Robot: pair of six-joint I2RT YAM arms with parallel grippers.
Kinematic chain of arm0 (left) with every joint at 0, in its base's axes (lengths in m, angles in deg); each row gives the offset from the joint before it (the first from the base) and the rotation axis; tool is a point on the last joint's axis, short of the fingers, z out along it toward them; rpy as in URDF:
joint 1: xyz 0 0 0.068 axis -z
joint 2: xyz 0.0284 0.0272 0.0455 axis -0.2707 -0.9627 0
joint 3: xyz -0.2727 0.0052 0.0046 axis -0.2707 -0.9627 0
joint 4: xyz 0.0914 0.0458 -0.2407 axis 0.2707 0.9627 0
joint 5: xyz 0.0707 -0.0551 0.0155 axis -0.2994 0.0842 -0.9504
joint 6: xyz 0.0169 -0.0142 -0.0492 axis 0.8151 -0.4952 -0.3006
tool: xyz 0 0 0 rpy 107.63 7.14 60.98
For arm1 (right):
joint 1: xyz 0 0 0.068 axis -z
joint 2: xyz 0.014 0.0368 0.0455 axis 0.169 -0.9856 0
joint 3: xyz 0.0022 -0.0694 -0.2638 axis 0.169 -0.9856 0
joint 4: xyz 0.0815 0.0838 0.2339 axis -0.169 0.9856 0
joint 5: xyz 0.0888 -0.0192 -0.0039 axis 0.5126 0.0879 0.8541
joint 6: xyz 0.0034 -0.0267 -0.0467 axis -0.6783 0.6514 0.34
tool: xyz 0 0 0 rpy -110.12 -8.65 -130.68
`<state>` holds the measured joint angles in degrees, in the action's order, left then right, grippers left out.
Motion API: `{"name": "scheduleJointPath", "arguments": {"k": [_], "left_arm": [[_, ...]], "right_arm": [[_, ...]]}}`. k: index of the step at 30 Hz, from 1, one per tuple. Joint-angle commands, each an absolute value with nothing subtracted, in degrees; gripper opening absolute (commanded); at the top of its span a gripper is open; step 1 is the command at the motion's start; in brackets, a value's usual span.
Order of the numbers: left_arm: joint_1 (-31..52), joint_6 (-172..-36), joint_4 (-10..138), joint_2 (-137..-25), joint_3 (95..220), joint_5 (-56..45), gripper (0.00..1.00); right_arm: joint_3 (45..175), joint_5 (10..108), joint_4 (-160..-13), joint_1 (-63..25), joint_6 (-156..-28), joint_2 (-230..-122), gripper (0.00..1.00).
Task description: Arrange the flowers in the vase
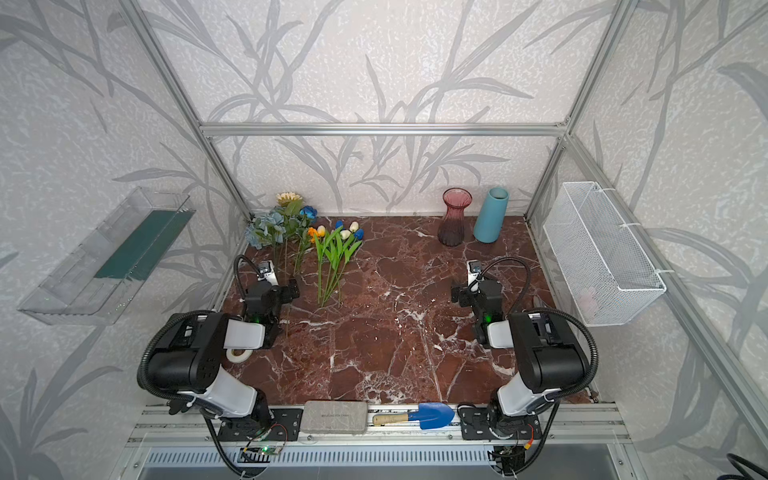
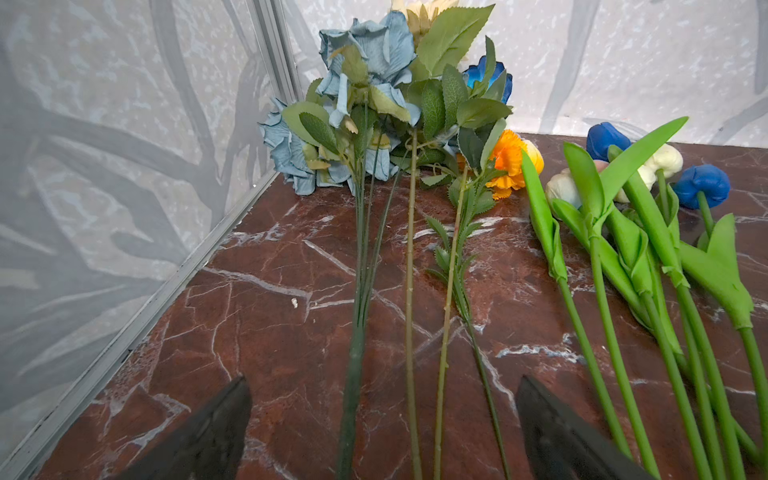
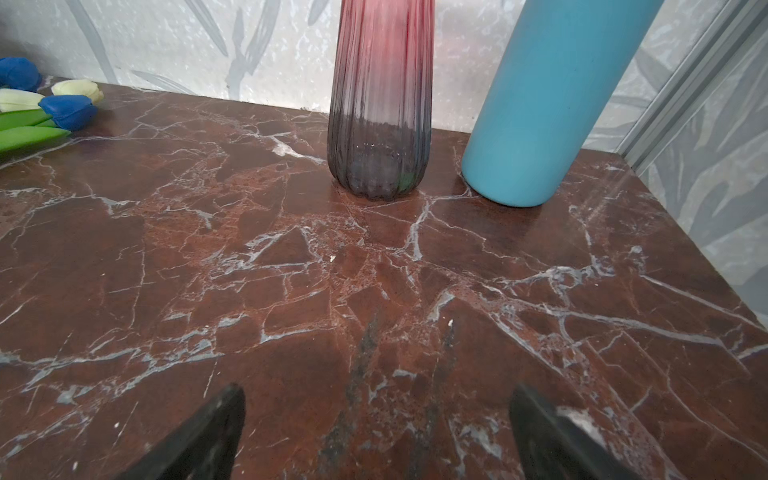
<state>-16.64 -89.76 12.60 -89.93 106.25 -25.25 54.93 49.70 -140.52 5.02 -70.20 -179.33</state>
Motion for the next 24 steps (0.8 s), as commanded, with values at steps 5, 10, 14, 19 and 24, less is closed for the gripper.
{"name": "scheduleJointPath", "arguments": {"k": [5,10,14,19,24], "left_arm": [[-16.7,-89.8,12.8,-88.8,106.4,-25.2,0.99],[-16.7,-89.8,12.9,-88.8,106.4,-25.1,0.99],[-16.7,-89.8,12.8,-88.8,106.5,-25.1,0.99],[-16.7,-89.8,12.9,-88.8,106.4,-25.1,0.99],[-16.8,-89.9,12.8,-88.8,106.4,-25.3,0.99]], "right_arm": [[55.3,50.0,-141.4,4.8,-70.4,-178.8,0.99],[55.3,50.0,-141.4,4.8,-70.4,-178.9,0.99],[55.3,49.7,-141.5,4.6,-70.3,-178.9,0.99],[55.3,49.7,-141.5,4.5,-70.3,-178.8,0.99],[55.3,50.5,-141.3,5.0,-70.7,-178.8,0.99]]}}
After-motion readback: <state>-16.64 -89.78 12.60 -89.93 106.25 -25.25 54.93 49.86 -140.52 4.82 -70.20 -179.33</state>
